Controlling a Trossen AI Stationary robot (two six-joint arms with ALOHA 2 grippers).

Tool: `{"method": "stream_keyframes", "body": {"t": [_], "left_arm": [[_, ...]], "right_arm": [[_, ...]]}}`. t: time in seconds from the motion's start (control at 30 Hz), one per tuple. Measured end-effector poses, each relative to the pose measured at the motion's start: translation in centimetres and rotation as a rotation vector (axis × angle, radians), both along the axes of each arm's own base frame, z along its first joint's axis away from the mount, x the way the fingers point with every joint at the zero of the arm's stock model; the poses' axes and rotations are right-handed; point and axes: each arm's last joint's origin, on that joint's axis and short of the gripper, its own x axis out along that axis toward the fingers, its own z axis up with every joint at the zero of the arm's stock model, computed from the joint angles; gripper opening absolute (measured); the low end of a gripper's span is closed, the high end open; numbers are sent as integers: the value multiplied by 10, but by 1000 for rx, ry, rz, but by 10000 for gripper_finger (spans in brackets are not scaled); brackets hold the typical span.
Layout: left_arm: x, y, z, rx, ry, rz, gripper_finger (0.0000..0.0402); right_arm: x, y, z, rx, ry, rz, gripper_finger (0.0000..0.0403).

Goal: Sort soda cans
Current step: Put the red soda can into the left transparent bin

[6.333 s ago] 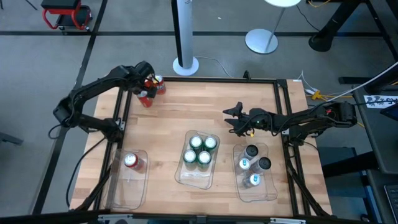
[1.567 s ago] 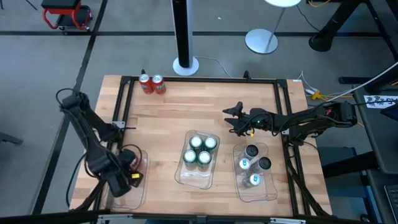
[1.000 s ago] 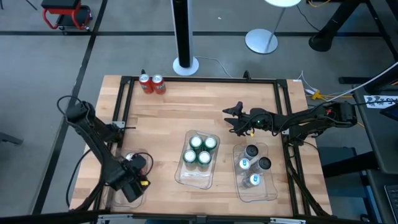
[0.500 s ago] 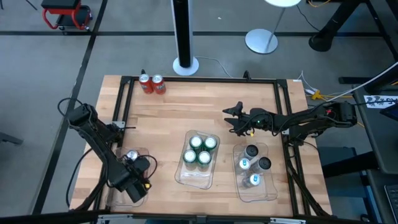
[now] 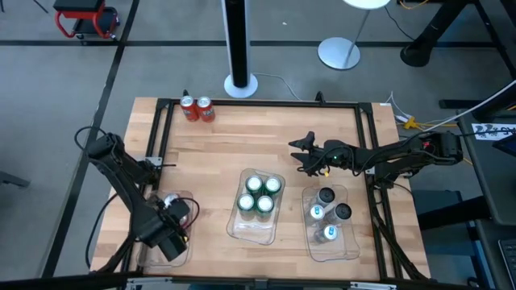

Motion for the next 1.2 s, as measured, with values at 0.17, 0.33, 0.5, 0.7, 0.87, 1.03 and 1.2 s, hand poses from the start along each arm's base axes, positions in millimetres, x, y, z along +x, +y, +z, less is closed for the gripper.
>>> {"method": "stream_keyframes", "body": {"t": [0.17, 0.33, 0.5, 0.7, 0.87, 1.03, 1.2], "left_arm": [[4, 2, 20, -19, -63, 1, 368], [4, 4, 29, -25, -107, 5, 368], [-4, 13, 39, -5, -117, 86, 368], [-20, 24, 54, -10, -189, 203, 368], [-29, 29, 51, 18, -231, 260, 368], [-30, 29, 39, 37, -214, 250, 368], [-20, 38, 40, 60, -275, 266, 368]], "right_arm": [[0, 0, -1, 1, 6, 0, 278], [0, 0, -1, 6, 7, 10, 278], [0, 0, -1, 8, 6, 12, 278], [0, 0, -1, 9, 7, 13, 278], [0, 1, -1, 11, 14, 14, 278], [-1, 1, -2, 12, 21, 15, 278], [0, 1, -2, 13, 15, 15, 278]]}}
